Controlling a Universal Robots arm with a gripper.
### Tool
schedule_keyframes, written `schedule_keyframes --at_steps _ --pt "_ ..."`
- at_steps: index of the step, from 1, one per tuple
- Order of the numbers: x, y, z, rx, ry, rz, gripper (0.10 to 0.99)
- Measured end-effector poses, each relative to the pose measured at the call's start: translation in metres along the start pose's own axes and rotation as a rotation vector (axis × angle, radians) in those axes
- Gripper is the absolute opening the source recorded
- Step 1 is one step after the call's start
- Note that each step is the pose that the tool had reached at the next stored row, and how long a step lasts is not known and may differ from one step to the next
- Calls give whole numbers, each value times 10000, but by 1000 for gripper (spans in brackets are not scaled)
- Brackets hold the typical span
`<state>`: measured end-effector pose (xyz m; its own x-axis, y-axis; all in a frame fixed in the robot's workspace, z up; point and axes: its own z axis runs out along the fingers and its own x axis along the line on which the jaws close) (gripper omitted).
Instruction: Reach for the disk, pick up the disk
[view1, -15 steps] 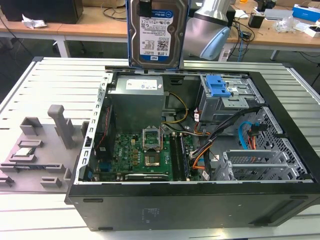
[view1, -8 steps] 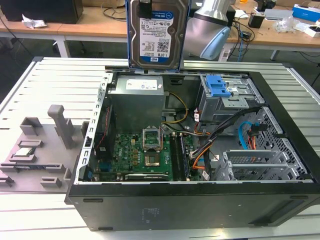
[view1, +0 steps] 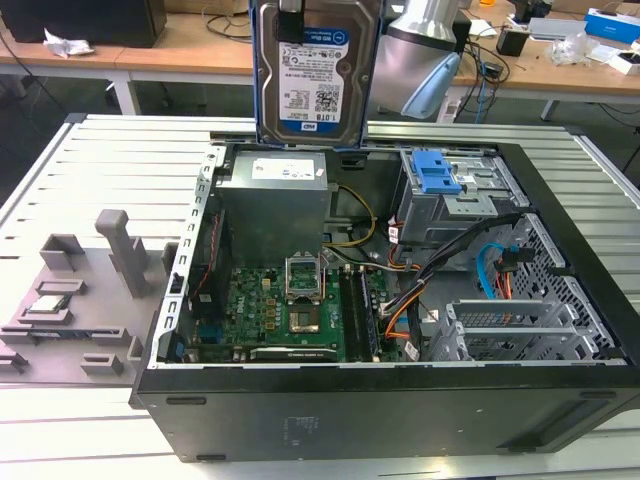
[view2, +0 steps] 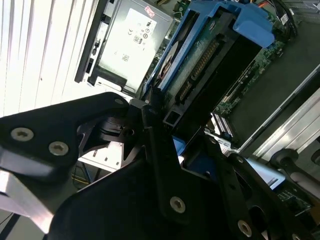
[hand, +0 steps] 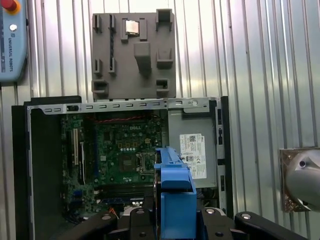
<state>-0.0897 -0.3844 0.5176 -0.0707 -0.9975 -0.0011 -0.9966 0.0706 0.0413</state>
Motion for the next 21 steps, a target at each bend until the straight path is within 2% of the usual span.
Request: schedule_keyframes --at_steps 2,7,11,21 --pt "58 -4 0 0 -2 -1 369" --pt "143 -10 -1 0 -9 -1 369" --pt "271 -19 -1 -1 -12 -1 369" --pt "494 -35 -2 -1 -12 0 369"
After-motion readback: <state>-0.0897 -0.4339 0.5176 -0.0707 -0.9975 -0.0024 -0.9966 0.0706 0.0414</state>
